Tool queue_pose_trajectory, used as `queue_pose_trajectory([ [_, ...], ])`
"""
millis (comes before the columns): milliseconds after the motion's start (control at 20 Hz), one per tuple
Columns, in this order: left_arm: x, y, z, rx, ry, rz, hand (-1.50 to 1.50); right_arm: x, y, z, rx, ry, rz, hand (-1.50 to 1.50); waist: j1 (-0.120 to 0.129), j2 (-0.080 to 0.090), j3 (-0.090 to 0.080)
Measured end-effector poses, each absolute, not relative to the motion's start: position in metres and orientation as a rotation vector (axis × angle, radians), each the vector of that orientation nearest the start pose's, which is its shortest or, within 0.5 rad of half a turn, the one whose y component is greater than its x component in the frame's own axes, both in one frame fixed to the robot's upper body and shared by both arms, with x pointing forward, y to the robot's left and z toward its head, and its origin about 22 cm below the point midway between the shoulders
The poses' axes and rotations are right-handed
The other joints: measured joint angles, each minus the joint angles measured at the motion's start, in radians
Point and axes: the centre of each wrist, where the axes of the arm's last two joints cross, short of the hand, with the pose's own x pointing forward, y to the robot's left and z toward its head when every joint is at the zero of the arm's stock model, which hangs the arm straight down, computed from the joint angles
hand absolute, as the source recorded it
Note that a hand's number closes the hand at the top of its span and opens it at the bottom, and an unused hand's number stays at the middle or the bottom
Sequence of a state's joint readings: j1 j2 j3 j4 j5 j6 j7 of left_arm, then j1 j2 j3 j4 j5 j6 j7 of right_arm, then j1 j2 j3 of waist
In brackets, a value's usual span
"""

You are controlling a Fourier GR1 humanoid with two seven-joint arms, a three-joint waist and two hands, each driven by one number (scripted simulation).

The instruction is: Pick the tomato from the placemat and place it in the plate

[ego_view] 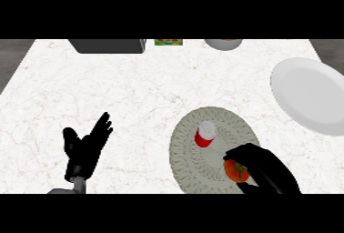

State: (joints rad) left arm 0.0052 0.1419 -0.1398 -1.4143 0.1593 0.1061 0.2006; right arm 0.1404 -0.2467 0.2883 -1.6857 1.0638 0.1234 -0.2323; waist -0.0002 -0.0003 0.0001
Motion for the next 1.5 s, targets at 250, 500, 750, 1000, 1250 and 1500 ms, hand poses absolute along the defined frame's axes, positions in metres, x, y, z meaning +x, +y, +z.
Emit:
queue_pose_trajectory([
  [250,0.233,0.238,-0.025,-0.001,-1.188,-0.005,0.00,0.209,-0.223,-0.007,-0.610,-1.561,1.415,1.50,0.002,-0.004,-0.003],
  [500,0.235,0.239,-0.026,0.004,-1.185,-0.001,0.00,0.212,-0.227,-0.012,-0.664,-1.639,1.394,1.50,0.001,-0.005,-0.003],
  [750,0.235,0.239,-0.027,0.006,-1.193,-0.005,0.00,0.240,-0.239,0.002,-0.916,-1.548,0.990,1.50,0.004,0.011,-0.001],
  [1000,0.236,0.240,-0.025,0.012,-1.206,0.000,0.00,0.259,-0.267,0.014,-1.168,-1.331,0.555,1.50,-0.008,0.032,-0.003],
  [1250,0.237,0.238,-0.022,0.006,-1.225,-0.012,0.00,0.280,-0.293,0.037,-1.394,-1.158,0.168,1.50,0.018,0.046,-0.006],
  [1500,0.240,0.233,-0.019,-0.011,-1.239,-0.040,0.00,0.299,-0.316,0.066,-1.561,-1.016,-0.218,1.50,0.057,0.058,-0.007],
])
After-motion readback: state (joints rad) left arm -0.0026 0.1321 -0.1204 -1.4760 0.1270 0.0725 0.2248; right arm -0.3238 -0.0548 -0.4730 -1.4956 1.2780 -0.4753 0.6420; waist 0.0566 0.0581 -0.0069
